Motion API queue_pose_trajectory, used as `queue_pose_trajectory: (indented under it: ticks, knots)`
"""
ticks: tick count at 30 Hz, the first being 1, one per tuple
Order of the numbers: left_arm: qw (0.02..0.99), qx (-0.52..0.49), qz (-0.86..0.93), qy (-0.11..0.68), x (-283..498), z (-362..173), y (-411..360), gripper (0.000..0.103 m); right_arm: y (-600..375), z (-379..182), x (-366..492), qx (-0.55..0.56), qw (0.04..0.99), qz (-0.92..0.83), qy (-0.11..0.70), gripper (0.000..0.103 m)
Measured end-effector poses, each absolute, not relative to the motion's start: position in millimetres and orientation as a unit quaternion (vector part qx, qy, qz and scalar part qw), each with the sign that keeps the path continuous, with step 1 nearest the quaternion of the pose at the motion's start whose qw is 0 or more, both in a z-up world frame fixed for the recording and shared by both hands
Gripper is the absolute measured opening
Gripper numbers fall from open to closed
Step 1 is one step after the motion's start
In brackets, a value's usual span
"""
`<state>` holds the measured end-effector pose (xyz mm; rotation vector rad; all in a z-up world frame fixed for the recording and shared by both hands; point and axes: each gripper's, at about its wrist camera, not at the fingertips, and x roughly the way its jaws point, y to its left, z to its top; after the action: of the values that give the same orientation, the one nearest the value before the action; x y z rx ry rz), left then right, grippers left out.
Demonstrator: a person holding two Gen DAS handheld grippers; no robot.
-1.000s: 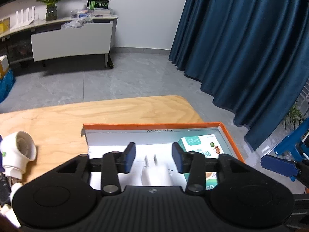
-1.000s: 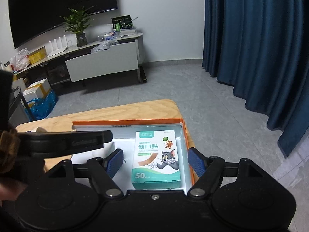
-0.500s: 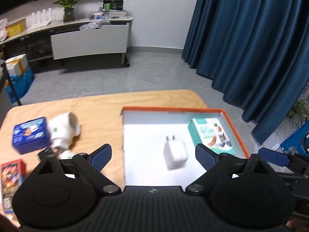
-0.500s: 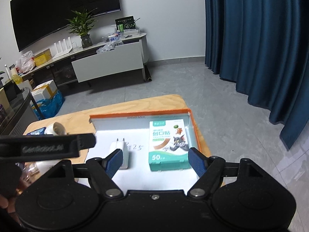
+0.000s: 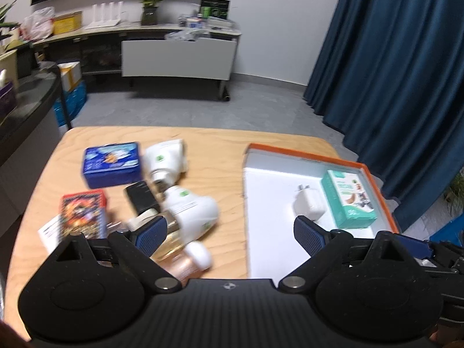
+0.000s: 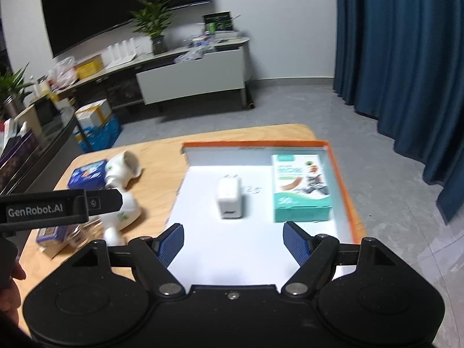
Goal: Organize rigid objects
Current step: 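Lower and release the bandage box and charger into the tray with both tools, then grasp the playing-card box with the left tool while the right tool grasps the white heater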
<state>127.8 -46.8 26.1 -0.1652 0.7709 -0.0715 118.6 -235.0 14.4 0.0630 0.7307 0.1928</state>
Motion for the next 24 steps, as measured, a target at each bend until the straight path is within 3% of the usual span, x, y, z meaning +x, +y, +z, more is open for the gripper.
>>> queue_pose_trajectory:
  ticks: [16,24]
  knots:
    - [0.917,-0.112,0.013,0.382,73,1,37,0.097,-193,3,105,0.001,0.916,0.145,0.374,0.089]
    - [0.911,-0.113,-0.002,0.396,69,-15,40,0.097,-189,-1,104,-0.003,0.913,0.150,0.380,0.089]
